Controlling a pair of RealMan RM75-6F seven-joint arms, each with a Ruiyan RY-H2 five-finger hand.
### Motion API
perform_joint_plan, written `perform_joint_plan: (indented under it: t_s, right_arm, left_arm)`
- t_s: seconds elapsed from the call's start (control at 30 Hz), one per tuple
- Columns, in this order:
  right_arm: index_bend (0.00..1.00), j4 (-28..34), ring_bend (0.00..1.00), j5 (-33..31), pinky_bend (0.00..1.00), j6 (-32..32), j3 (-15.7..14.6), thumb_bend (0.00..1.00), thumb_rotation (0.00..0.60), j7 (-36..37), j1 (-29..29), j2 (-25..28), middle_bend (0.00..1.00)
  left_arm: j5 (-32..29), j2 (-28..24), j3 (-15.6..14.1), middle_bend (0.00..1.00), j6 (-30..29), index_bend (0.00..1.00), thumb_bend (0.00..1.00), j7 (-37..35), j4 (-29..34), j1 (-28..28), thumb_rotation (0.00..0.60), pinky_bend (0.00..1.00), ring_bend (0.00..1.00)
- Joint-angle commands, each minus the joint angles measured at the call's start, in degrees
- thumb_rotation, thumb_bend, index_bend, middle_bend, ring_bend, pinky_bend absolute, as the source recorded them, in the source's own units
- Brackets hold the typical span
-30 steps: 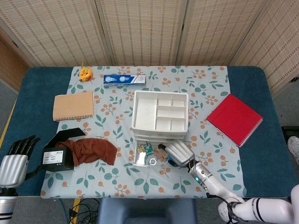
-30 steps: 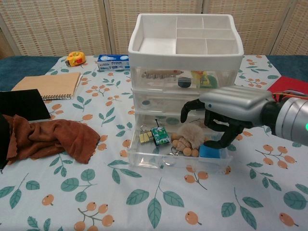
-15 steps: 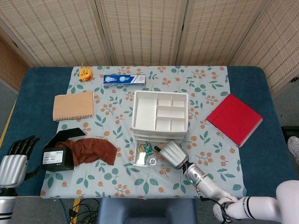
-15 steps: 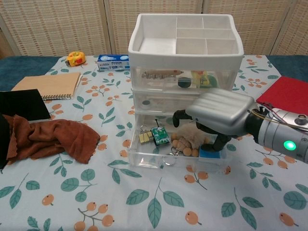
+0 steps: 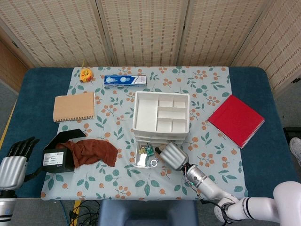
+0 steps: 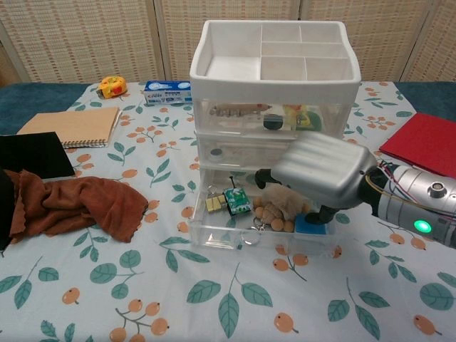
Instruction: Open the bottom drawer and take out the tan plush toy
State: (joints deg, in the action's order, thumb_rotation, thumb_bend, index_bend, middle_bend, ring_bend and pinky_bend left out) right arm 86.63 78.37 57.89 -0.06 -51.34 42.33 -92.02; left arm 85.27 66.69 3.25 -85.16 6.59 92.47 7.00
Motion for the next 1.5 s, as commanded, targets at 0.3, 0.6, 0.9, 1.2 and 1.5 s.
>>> perform_joint_plan:
  t_s: [0.3,0.6,0.9,1.2,1.5]
  right_arm:
    - [0.27,-3.9,1.0,1.0,1.0,-1.0,0.4,0.18,0.6,-1.5,0.9,-2.2,0.92]
    - [0.27,-5.1,1.0,1.0,1.0,-1.8,0.6,0.18,0.6,-2.1,1.1,-2.7,0.92]
    - [0.28,-4.4,1.0,1.1,1.0,-1.6,1.0,0.16,0.6,-2.4,1.0,-1.9,0.92]
    - [0.34,-6.0,1.0,0.9,1.0,-2.7,1.1,0.16,0.6,-2.8,1.5,-3.1,0.93]
    - [0.46,-7.7,1.0,1.0,1.0,-3.0,1.5,0.16,0.6,-2.6,1.9,-4.4,0.94]
  left_arm:
    - [-0.2,0.0,0.0,0.13,0.0,0.14,0.18,-0.2,-0.2,-0.1,0.6,0.13,0.13]
    - [-0.5,-0.1,0.0,0.13,-0.1,0.14,0.18,-0.5,-0.2,-0.4,0.6,0.13,0.13]
    - [-0.5,0.0,0.1,0.13,0.2,0.14,0.18,-0.6,-0.2,-0.2,0.6,0.13,0.13]
    - [-0.6,-0.1,0.1,0.13,0.1,0.14,0.18,-0.6,0.0,-0.3,0.6,0.13,0.13]
    - [-0.5,-0.1,0.1,0.13,0.0,0.14,0.18,-0.7,-0.1,-0.4,0.6,0.13,0.13]
